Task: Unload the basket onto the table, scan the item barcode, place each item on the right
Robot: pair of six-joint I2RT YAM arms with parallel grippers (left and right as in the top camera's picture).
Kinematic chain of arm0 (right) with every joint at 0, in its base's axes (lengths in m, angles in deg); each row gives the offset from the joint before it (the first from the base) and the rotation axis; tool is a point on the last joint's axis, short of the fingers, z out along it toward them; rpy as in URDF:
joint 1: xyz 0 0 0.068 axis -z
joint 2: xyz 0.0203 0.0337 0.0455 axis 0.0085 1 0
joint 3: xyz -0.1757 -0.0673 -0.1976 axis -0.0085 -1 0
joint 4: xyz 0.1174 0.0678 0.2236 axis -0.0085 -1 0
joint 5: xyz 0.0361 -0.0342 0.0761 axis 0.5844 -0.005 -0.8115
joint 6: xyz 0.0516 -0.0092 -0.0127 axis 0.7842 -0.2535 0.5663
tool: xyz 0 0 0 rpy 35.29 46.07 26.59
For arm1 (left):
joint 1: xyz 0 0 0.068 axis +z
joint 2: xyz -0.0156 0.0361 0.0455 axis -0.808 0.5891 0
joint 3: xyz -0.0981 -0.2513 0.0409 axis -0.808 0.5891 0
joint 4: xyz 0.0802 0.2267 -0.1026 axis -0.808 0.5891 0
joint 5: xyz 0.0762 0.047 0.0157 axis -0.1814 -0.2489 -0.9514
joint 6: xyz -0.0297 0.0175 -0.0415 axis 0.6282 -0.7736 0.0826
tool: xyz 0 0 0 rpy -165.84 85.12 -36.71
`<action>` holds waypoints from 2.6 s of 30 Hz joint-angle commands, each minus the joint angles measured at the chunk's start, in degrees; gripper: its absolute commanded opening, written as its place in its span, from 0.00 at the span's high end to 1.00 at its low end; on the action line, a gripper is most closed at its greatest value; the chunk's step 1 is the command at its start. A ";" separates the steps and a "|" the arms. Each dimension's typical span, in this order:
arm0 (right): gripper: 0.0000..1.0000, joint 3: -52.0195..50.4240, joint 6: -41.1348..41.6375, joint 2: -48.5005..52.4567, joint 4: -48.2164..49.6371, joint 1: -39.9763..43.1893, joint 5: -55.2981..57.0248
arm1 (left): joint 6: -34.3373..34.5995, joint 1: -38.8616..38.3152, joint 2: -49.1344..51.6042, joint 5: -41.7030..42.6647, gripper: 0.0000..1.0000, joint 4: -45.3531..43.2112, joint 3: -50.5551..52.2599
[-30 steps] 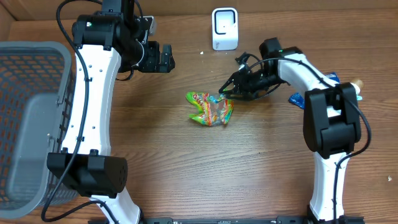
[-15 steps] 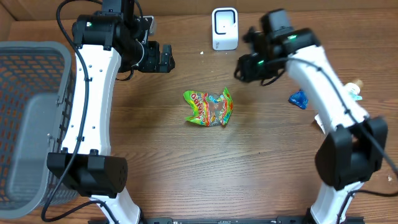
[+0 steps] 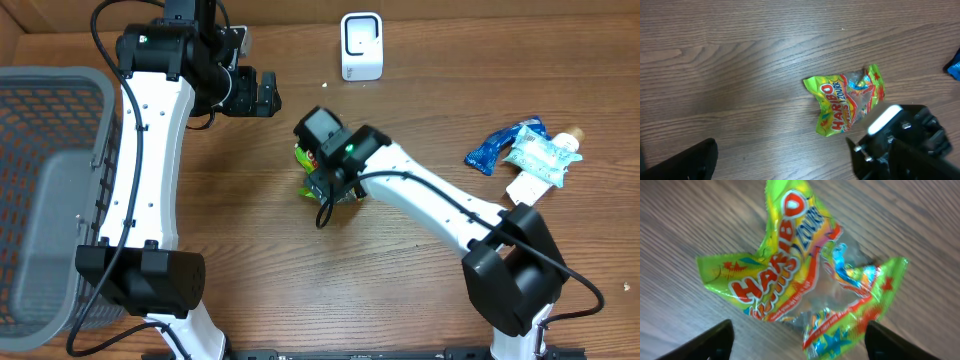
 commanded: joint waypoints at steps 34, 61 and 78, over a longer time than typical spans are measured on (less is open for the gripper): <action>0.25 -3.63 -15.43 10.69 11.63 -1.20 2.19 | -1.09 -0.46 -0.26 -0.15 0.00 0.00 -0.96; 0.96 3.52 13.44 -3.52 5.79 18.67 -60.59 | -1.09 -0.46 -0.26 -0.15 0.00 0.00 -0.96; 0.96 -18.36 55.34 -2.73 41.99 22.73 -54.95 | -1.09 -0.46 -0.26 -0.15 0.00 0.00 -0.96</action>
